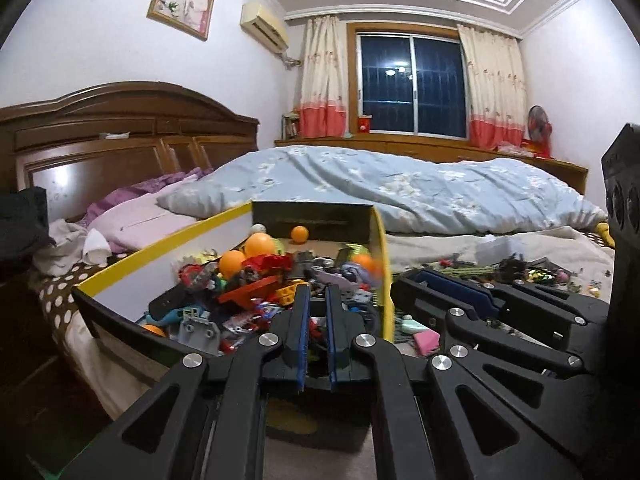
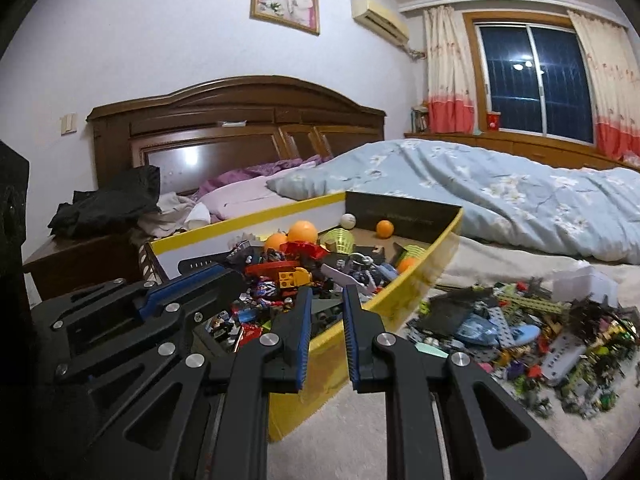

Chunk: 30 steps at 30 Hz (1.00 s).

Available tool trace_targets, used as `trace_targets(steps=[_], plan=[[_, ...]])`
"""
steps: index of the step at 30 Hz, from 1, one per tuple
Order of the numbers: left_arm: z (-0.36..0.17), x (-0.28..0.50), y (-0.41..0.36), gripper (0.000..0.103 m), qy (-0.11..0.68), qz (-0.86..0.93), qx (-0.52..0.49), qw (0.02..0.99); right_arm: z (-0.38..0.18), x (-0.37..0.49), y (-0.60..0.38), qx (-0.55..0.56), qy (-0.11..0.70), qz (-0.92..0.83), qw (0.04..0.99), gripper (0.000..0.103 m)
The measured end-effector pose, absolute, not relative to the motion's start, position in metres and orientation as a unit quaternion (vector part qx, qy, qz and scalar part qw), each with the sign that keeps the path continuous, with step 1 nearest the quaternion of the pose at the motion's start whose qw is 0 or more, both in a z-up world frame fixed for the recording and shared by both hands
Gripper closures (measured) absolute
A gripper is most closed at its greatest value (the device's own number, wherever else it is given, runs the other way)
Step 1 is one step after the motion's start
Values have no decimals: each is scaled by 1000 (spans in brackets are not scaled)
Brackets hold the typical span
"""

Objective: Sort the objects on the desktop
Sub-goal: 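Carry the held pieces in both grippers over the open yellow box, then open the right gripper over the yellow box while the left gripper opens too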

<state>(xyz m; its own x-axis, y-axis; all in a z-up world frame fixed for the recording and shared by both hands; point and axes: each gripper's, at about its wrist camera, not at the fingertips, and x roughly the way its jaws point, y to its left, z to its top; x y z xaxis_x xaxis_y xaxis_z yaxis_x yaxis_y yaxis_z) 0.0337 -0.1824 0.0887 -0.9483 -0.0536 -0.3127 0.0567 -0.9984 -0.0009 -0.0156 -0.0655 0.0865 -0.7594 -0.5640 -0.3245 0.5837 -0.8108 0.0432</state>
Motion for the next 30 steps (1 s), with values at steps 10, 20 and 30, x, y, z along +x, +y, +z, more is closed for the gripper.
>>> trace_targets(steps=[10,20,30], plan=[[78,12,-202,96,-3,-982,173,69,73,-47,-98,197,58,-914,349,88],[63,-2,-210,95,6,-977,197,77,57,-58,-111,205,70,-909,356,88],[61,-1,-217,95,19,-975,198,94,56,-56,-112,194,60,-916,345,80]])
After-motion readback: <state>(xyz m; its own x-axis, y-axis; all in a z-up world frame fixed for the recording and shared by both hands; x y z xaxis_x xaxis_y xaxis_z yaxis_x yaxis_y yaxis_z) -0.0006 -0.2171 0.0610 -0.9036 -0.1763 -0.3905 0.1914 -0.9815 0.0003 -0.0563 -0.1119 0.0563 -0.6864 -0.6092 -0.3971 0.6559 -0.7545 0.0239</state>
